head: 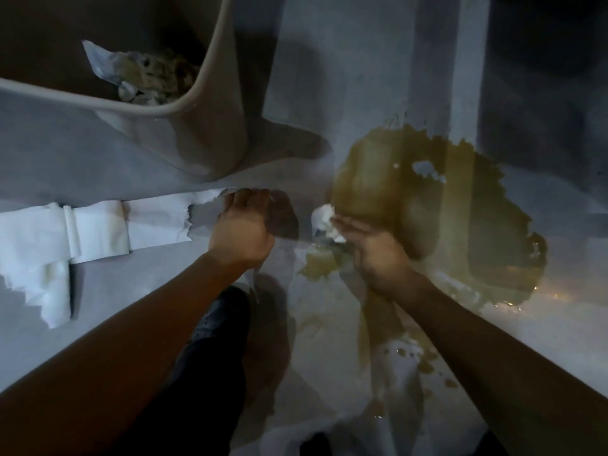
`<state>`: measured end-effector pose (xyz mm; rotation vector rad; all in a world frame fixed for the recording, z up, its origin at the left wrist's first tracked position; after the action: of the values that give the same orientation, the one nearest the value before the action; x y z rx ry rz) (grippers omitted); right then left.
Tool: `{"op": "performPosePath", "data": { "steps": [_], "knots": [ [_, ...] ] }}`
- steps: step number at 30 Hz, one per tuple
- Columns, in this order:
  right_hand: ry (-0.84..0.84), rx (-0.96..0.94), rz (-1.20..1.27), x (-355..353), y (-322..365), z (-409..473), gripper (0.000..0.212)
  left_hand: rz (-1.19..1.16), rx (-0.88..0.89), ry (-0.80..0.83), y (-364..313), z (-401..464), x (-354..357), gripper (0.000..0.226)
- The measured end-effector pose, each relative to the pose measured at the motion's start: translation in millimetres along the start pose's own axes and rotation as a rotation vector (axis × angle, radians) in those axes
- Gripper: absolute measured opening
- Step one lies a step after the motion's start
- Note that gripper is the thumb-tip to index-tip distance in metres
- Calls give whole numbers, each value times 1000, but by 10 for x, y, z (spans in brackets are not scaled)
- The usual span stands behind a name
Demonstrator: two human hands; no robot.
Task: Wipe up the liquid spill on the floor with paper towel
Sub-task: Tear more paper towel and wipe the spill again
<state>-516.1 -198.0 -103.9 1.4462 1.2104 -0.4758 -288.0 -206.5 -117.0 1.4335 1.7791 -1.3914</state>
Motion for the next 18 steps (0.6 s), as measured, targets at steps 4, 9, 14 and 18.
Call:
{"op": "performPosePath", "data": {
  "steps": [4, 9, 14, 18],
  "knots": [
    [-42, -85, 13, 3, 403, 209, 49, -2, 38, -33, -39, 11, -11, 63],
    [152, -218, -290, 744, 627, -269, 54, -2, 110, -54, -14, 15, -36, 60],
    [206, -272, -206, 690, 154, -838, 48, -64, 53, -11, -52, -115, -10, 80],
    [11, -99, -103, 189, -96, -776, 33, -46, 48, 16, -52, -134, 55, 84]
  ]
}}
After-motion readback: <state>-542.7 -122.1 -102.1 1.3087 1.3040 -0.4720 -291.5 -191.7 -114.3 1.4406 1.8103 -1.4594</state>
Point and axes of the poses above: each hand's wrist, its own z-axis towards the middle knuckle, its own x-axis out of the palm, y = z × x, the point moved 7 cm from there along z, towards the middle knuckle, and after that the axes turned 12 degrees about x, right-handed, at the moved point
